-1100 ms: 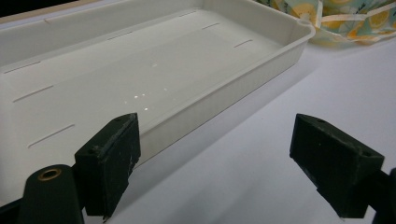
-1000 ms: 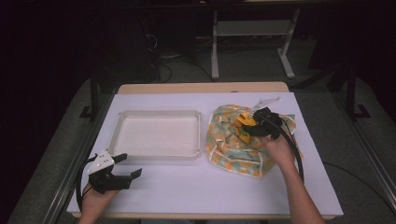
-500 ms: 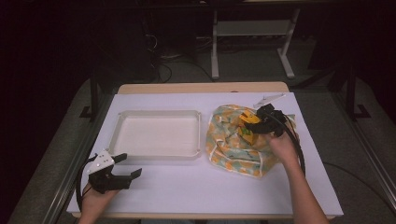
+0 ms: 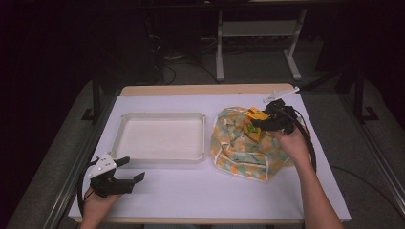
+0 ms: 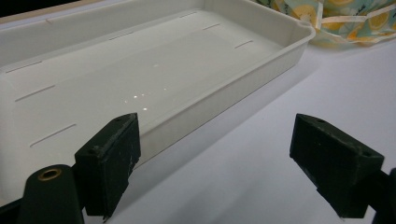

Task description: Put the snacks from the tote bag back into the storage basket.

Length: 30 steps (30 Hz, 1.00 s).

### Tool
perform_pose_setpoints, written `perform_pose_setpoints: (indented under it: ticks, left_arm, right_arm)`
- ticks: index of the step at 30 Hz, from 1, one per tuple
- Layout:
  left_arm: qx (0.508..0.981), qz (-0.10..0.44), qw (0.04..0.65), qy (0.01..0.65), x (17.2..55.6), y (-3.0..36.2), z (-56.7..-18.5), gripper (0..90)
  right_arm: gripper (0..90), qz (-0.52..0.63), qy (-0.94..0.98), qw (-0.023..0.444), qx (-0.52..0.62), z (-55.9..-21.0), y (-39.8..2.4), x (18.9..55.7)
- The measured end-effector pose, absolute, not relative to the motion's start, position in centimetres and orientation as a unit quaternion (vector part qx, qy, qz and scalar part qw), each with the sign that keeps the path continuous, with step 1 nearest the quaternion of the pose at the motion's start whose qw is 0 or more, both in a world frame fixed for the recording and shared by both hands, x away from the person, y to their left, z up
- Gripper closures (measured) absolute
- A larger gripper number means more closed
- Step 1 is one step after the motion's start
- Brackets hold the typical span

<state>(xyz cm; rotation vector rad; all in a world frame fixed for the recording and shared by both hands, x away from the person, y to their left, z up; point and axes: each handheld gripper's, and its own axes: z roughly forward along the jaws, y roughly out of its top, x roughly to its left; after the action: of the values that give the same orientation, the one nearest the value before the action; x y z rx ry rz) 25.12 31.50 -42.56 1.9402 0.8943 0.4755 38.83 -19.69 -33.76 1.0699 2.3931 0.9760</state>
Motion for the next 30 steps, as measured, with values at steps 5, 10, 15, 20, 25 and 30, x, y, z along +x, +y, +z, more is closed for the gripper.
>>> perform_pose_setpoints:
  ticks: [5, 10, 15, 20, 25, 30]
  left_arm:
    - [0.787, 0.193, 0.459, 0.364, 25.1, 31.5, -42.6, 15.8]
    - [0.789, 0.193, 0.457, 0.363, 25.1, 31.6, -42.6, 15.8]
    - [0.789, 0.194, 0.456, 0.363, 25.2, 31.6, -42.6, 15.8]
    - [0.789, 0.194, 0.456, 0.363, 25.2, 31.6, -42.6, 15.8]
    - [0.789, 0.193, 0.456, 0.364, 25.2, 31.6, -42.6, 15.8]
    - [0.788, 0.194, 0.457, 0.365, 25.2, 31.7, -42.6, 15.8]
  right_arm:
    - [49.1, 0.345, 0.844, 0.168, 0.376, -33.3, -19.7, 38.8]
    - [49.1, 0.348, 0.843, 0.169, 0.373, -32.6, -19.8, 38.7]
    - [49.1, 0.348, 0.847, 0.165, 0.367, -32.0, -19.8, 38.7]
    - [49.1, 0.350, 0.849, 0.161, 0.362, -31.5, -19.7, 38.6]
    - [49.1, 0.353, 0.849, 0.159, 0.358, -31.0, -19.5, 38.5]
    - [49.1, 0.359, 0.850, 0.158, 0.352, -30.5, -19.3, 38.4]
